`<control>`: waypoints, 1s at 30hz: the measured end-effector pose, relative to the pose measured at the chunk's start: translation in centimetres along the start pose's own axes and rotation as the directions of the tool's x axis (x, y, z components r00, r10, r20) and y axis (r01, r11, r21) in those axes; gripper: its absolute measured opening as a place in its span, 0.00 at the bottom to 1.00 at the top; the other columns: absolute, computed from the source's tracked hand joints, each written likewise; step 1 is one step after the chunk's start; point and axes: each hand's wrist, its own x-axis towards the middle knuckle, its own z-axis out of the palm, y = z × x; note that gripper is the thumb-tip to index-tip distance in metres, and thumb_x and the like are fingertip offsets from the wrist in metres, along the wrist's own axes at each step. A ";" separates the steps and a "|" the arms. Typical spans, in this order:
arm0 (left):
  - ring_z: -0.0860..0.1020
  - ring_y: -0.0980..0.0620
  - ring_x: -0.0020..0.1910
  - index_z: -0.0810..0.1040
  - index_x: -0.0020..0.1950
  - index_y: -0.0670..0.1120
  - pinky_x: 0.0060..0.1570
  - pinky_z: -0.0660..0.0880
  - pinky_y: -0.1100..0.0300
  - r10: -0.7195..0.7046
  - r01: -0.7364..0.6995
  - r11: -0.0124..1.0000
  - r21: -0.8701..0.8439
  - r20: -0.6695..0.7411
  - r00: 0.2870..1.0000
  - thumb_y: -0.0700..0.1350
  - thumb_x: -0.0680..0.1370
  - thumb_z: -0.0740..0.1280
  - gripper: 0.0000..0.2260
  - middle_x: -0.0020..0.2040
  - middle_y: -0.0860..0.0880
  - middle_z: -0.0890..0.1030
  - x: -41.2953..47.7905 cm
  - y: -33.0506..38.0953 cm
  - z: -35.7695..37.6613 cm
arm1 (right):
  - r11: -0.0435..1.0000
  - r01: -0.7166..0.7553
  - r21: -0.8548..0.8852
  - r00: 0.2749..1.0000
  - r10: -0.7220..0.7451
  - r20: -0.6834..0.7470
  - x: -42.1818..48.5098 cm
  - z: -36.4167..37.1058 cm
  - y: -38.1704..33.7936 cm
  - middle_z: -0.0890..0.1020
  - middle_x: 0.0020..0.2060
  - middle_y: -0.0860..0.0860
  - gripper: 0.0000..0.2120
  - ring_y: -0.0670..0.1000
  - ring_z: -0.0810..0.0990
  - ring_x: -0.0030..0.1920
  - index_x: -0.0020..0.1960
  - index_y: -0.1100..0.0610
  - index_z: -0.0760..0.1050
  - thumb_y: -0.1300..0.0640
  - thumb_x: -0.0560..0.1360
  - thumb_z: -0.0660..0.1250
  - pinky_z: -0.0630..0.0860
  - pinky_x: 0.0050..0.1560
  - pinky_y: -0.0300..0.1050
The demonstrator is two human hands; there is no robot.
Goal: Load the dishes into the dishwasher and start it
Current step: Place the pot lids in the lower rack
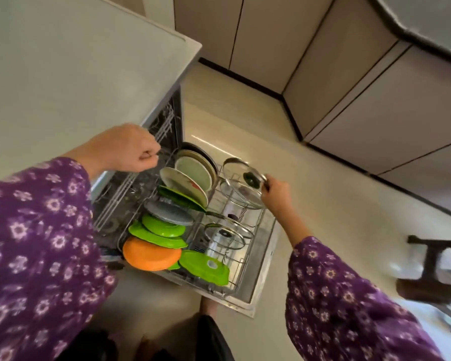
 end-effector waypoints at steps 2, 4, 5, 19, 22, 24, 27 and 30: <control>0.62 0.55 0.22 0.63 0.25 0.47 0.30 0.60 0.69 0.004 -0.004 1.000 0.006 -0.005 1.000 0.39 0.72 0.66 0.17 0.21 0.52 0.64 0.7 -0.7 0.7 | 0.995 0.010 -0.102 0.999 -0.005 0.045 1.5 2.5 2.0 0.78 0.35 0.50 0.13 0.43 0.71 0.28 0.57 0.56 0.77 0.65 0.76 0.60 0.65 0.28 0.33; 0.61 0.55 0.22 0.61 0.24 0.47 0.31 0.64 0.64 0.005 -0.005 1.000 -0.007 -0.045 0.999 0.41 0.71 0.63 0.17 0.21 0.53 0.63 1.0 -0.9 1.3 | 0.983 0.002 -0.185 0.996 0.015 0.087 2.7 4.8 3.5 0.77 0.36 0.52 0.15 0.48 0.72 0.30 0.59 0.57 0.75 0.66 0.76 0.59 0.69 0.32 0.39; 0.61 0.55 0.22 0.60 0.24 0.47 0.35 0.66 0.62 0.032 -0.031 0.999 0.005 -0.050 0.998 0.41 0.71 0.63 0.17 0.21 0.53 0.62 1.1 -0.8 1.4 | 0.978 0.001 -0.210 0.994 0.022 0.110 3.2 5.7 4.1 0.78 0.37 0.53 0.15 0.50 0.74 0.32 0.60 0.57 0.75 0.66 0.76 0.59 0.72 0.34 0.42; 0.60 0.54 0.23 0.61 0.25 0.48 0.36 0.65 0.59 0.090 -0.102 0.985 0.141 0.090 0.992 0.44 0.68 0.58 0.12 0.22 0.54 0.59 1.5 -1.8 2.5 | 0.924 0.099 -0.370 0.930 0.046 0.364 8.9 16.4 9.1 0.75 0.37 0.52 0.21 0.51 0.77 0.36 0.70 0.57 0.66 0.67 0.78 0.56 0.80 0.40 0.45; 0.61 0.55 0.23 0.60 0.26 0.48 0.37 0.61 0.61 0.081 -0.096 0.985 0.146 0.105 0.991 0.45 0.70 0.56 0.12 0.22 0.54 0.59 1.5 -1.9 2.5 | 0.933 0.073 -0.353 0.930 0.064 0.361 9.1 17.0 9.9 0.72 0.34 0.51 0.21 0.50 0.75 0.35 0.71 0.57 0.65 0.67 0.79 0.56 0.79 0.38 0.43; 0.60 0.54 0.23 0.60 0.26 0.48 0.37 0.58 0.62 0.077 -0.094 0.982 0.163 0.110 0.991 0.45 0.70 0.57 0.12 0.23 0.54 0.59 1.4 -2.0 2.6 | 0.939 0.058 -0.340 0.938 0.066 0.341 9.2 17.2 10.5 0.74 0.36 0.52 0.21 0.49 0.74 0.34 0.71 0.57 0.65 0.67 0.79 0.57 0.76 0.36 0.40; 0.60 0.54 0.24 0.58 0.27 0.48 0.36 0.58 0.61 0.067 -0.087 0.980 0.179 0.115 0.991 0.44 0.69 0.56 0.11 0.23 0.53 0.59 1.3 -2.3 2.9 | 0.946 0.026 -0.323 0.942 0.085 0.324 9.4 17.3 11.4 0.77 0.38 0.53 0.18 0.50 0.76 0.34 0.68 0.58 0.69 0.66 0.79 0.57 0.76 0.36 0.41; 0.61 0.53 0.25 0.58 0.28 0.48 0.37 0.63 0.59 0.059 -0.077 0.981 0.176 0.101 0.993 0.45 0.70 0.54 0.11 0.23 0.53 0.59 1.3 -2.6 3.2 | 0.949 0.033 -0.313 0.936 0.081 0.343 9.5 17.1 12.2 0.80 0.41 0.56 0.17 0.53 0.79 0.38 0.68 0.59 0.69 0.65 0.79 0.58 0.80 0.42 0.47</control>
